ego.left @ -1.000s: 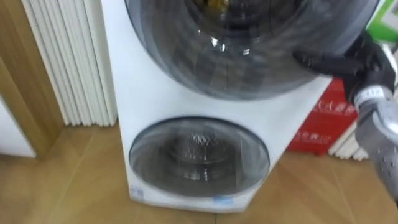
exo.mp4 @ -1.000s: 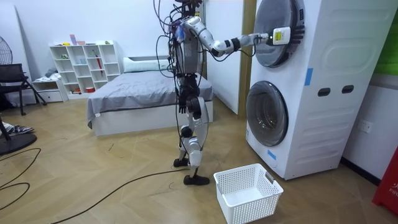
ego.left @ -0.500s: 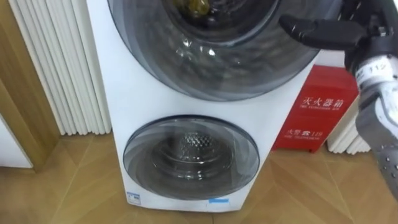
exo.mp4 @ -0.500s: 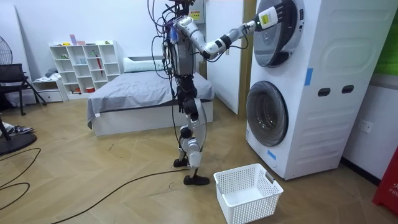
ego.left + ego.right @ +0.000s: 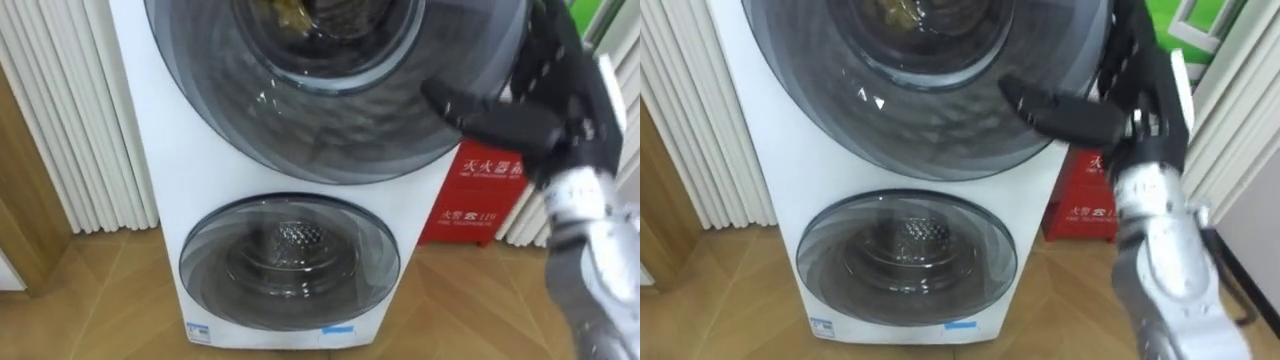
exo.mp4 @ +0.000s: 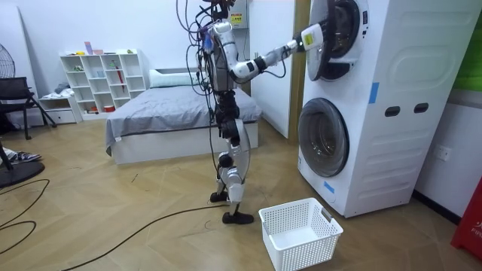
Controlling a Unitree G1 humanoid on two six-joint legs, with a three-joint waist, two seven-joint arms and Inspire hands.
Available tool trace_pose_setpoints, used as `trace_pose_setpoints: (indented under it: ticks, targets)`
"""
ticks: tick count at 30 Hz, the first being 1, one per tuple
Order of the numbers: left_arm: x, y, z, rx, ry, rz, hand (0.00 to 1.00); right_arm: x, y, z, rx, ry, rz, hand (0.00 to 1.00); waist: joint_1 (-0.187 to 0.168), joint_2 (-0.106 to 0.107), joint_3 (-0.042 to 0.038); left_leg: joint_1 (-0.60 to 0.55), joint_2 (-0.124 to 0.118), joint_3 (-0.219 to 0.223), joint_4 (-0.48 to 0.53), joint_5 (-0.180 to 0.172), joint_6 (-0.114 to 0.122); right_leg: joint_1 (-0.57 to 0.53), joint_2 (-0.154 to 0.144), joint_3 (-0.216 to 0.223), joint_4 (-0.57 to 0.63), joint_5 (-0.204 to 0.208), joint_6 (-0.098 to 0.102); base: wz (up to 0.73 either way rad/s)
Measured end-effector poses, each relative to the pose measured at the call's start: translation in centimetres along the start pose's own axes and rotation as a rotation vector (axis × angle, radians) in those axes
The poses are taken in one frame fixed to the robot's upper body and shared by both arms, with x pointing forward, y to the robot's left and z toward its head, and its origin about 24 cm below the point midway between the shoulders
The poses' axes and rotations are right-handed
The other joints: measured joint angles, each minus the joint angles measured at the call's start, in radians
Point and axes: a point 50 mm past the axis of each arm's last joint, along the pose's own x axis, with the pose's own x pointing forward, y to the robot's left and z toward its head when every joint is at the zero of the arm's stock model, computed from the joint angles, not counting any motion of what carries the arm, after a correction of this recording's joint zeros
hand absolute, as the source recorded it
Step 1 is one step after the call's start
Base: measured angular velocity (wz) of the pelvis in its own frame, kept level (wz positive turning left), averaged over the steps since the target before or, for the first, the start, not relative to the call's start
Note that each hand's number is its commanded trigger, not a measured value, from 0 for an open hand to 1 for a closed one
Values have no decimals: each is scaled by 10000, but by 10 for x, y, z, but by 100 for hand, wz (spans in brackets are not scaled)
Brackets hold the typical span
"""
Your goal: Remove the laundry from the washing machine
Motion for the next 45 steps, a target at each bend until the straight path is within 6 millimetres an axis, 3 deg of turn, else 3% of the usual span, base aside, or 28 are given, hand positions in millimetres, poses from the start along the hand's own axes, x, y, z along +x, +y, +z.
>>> trace_pose_setpoints:
  ticks: [5, 6, 12, 23, 29, 32, 40, 45]
  targets:
    - [-1, -3, 0, 85, -59, -113, 0, -30, 9, -35, 326, 1631, 748, 0, -44, 248, 5, -23, 18, 0, 75, -66, -1, 19, 47, 9, 0, -4, 8, 1]
    - [-1, -4, 0, 137, -76, -139, 0, -38, 14, -43, 424, 2076, 1090, 0, -95, 291, -26, -112, 19, 7, 75, -65, -1, -59, 18, 13, 11, -4, 8, 0]
    - [-1, -9, 4, 267, -337, -259, 0, -62, 33, -66, 960, 3712, 2717, 0, -138, 341, -58, -309, 14, 37, 98, -61, 0, -287, 13, 24, 51, -7, 9, -1]
    - [0, -10, 7, 405, -618, -324, 0, -59, 38, -50, 642, 3440, 3318, 0, -230, 355, -48, -433, 6, 104, 173, -58, 2, -405, 2, 44, 77, -10, 13, 0]
    - [0, -11, 15, 178, -1017, -393, 0, -53, 40, -28, -167, 2701, 3868, 0, -169, 269, 21, -458, 8, 201, 166, -54, 0, -534, -2, 96, 191, -46, -4, -5]
    - [0, -10, 22, 158, -1270, -411, 0, -39, 51, -2, -392, 1420, 4396, 0, -95, 127, 68, -470, 11, 221, 170, -53, -1, -564, 9, 134, 187, -42, -10, -4]
    - [0, -4, 23, 169, -1393, -287, 0, -47, 69, 5, -778, 1130, 6127, 0, 50, -116, 1, -535, 85, 231, 176, 1, -94, -668, 101, 183, 187, 25, -119, -4]
    - [1, -1, 23, 314, -1390, -377, 0, -45, 70, 6, -2179, 793, 5912, 0, 450, -173, -28, -671, 139, 233, 250, 65, -194, -882, 149, 217, 350, 47, -252, -4]
